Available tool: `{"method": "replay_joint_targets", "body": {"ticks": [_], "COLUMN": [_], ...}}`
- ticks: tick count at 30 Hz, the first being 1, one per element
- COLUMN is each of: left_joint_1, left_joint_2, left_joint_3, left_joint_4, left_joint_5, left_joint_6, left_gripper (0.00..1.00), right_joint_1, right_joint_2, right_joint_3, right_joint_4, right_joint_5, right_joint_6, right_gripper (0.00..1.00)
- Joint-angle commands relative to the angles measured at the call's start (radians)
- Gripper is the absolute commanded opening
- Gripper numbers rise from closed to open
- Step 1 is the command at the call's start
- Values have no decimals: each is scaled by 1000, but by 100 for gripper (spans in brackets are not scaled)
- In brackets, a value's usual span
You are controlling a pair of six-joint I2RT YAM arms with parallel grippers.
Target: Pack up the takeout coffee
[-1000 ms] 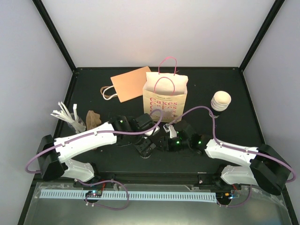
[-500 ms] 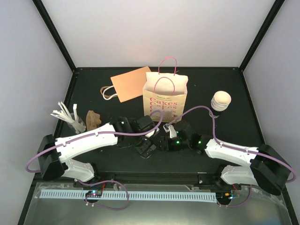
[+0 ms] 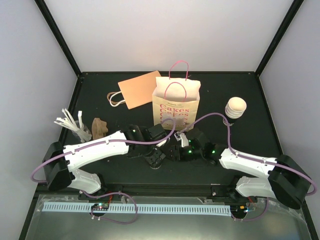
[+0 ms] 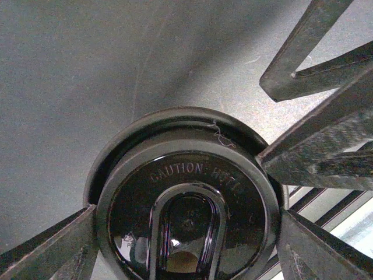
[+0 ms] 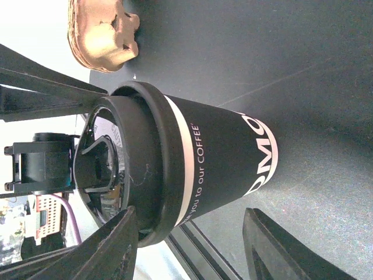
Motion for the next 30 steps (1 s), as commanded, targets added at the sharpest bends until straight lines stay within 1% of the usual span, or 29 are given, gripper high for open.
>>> {"method": "replay_joint_targets", "body": {"ticks": [1,5,13,17,21,24,30], "left_joint_1": [-8,-8,-8,-8,-8,-7,-8], "left_joint_2": [20,26,31,34,33,37,36], "left_joint_3": [-2,-4,-15,-26,-35,-34,-29], "left_joint_4": [-16,-19,-12,0,10,11,5], "left_joint_5": [-27,-33,-40,-33,-31,-31,-34], "left_joint_6": [-2,-2,-2,-1,-1,0,4], "left_gripper": [82,78,76,75,75,75,74], "right_joint_1": [-6,-6,-6,-6,-5,-6,-12], "right_joint_2": [-24,-9,29,78,97,79,3], "right_joint_3": [20,15,-51,-108,-128,-109,-24], "right_joint_4": [0,-1,52,110,126,97,-28], "right_joint_5": [13,10,4,-5,-3,2,33], "right_joint_6": [-12,-9,8,22,20,7,-38], "right_gripper": [52,52,52,51,49,49,49]}}
